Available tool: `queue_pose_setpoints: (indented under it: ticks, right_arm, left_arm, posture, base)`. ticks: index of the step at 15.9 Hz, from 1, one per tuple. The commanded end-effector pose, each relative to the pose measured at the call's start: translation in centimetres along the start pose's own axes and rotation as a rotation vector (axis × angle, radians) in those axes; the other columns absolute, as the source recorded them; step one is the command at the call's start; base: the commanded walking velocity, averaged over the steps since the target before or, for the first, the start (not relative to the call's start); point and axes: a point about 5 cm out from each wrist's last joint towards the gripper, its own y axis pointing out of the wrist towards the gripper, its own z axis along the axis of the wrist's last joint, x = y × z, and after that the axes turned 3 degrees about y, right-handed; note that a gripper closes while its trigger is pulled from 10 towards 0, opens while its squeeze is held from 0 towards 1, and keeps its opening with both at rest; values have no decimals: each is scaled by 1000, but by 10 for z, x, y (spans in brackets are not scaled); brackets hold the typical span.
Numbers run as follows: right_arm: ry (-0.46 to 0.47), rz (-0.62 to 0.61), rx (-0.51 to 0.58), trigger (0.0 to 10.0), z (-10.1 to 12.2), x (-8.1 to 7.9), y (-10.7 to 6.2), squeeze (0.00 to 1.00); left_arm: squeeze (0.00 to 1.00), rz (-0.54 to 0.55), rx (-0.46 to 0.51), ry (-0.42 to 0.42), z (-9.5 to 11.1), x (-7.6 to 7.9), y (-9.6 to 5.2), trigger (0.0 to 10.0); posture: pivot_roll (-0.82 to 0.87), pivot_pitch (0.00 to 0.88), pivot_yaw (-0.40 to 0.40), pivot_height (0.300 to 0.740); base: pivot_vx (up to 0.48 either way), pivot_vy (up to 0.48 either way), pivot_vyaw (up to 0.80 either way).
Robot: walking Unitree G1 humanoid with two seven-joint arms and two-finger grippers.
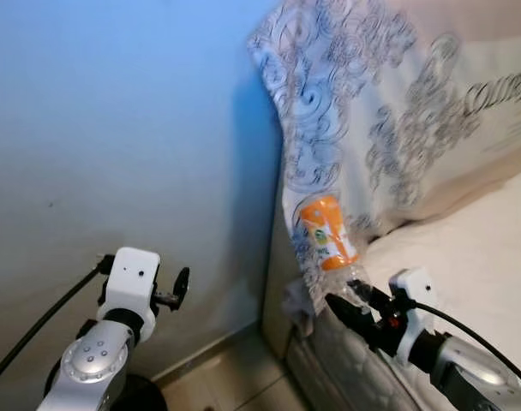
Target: Clean up the room
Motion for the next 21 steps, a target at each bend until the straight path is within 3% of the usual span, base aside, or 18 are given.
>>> queue_pose_setpoints:
  ticks: [1,3,5,8,16,21]
  right_arm:
    - [-37,-8,-15,10000,4,2,4,0]
    - [-55,-14,-56,10000,0,1,11,0]
    - [-63,-47,-54,10000,-1,-1,18,0]
    - [-89,-62,-96,10000,-8,-1,23,0]
    - [-131,-65,-168,10000,-17,0,27,0]
    - [-141,-99,-223,10000,-27,2,34,0]
  left_arm:
    - [0,1,-5,6,0,1,-2,10000]
    - [0,-6,-23,55,-2,3,1,10000]
    - [0,13,-28,30,-2,2,4,10000]
    - [0,3,-25,64,-1,5,6,10000]
    - [0,-4,-47,-42,-4,8,4,10000]
    - [0,15,-4,44,-2,8,5,10000]
  posture:
    - [-71,0,1,740]
    - [-71,0,2,740]
    - [-74,0,5,740]
    - [-82,0,11,740]
    - [-72,0,-5,740]
    - [-56,0,-8,740]
  base:
    - [0,0,800]
    - [0,0,659]
    - [0,0,519]
    - [0,0,800]
    - [0,0,800]
    - [0,0,800]
